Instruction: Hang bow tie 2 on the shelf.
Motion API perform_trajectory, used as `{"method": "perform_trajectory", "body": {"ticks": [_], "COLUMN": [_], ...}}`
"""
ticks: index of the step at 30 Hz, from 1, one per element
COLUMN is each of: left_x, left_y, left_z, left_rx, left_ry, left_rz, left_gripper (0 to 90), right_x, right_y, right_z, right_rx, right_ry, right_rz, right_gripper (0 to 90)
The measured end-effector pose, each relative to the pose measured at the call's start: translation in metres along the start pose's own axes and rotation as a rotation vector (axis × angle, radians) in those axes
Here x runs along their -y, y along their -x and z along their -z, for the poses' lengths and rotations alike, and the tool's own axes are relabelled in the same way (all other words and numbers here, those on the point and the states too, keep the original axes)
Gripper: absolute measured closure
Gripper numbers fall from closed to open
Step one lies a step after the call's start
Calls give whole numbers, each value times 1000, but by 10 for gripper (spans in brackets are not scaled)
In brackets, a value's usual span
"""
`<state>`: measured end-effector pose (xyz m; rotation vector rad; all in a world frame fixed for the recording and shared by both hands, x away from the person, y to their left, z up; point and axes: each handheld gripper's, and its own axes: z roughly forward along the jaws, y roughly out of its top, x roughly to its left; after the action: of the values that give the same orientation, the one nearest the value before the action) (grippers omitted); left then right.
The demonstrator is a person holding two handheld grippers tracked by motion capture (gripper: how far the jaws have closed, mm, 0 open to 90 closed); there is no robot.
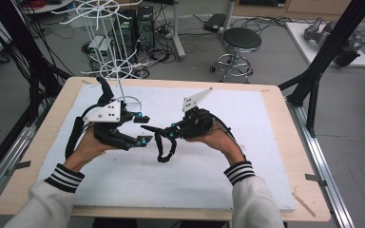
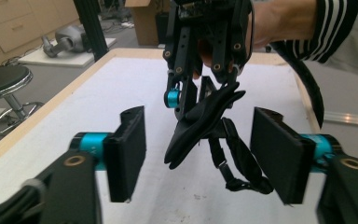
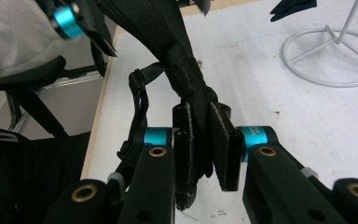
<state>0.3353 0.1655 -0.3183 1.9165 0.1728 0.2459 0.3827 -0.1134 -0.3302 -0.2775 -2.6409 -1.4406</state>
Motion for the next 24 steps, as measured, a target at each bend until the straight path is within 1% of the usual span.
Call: {"method": "perform_trajectory", "body": {"ticks": [2,3,6,11,13,14,16,18,19,22,24], "left_x": [0,1,1,0,0,0,0,0,0,1,1], "left_y": [0,0,-1,-1,-1,-1,-1,-1,-1,-1,-2], "left_z": [-1,-2,-1,-1,-1,-1,-1,-2,-3,-3,-3], "left_rx": [-18,-17,-15,-6,-6,-6,-12,-1,-2,-4,-3], "left_ry": [-29,-34,-33,-46,-52,-52,-65,-75,-81,-98,-102], "left_rz": [-13,-13,-12,-18,-22,-19,-24,-23,-25,-15,-14], "left_gripper": [411,411,417,502,518,523,573,613,626,672,734], "right_x": [0,0,1,0,0,0,1,0,0,0,1], "right_y": [0,0,0,0,1,0,1,0,1,1,1], "right_z": [0,0,0,-2,-3,-3,-4,-5,-5,-5,-6], "right_rx": [2,0,7,5,6,5,6,1,5,2,4], "right_ry": [3,0,-11,-12,-10,-18,-18,-21,-19,-24,-28], "right_rz": [5,2,2,3,6,-3,7,0,6,2,4], "right_gripper": [804,804,803,804,803,804,804,804,804,804,804]}}
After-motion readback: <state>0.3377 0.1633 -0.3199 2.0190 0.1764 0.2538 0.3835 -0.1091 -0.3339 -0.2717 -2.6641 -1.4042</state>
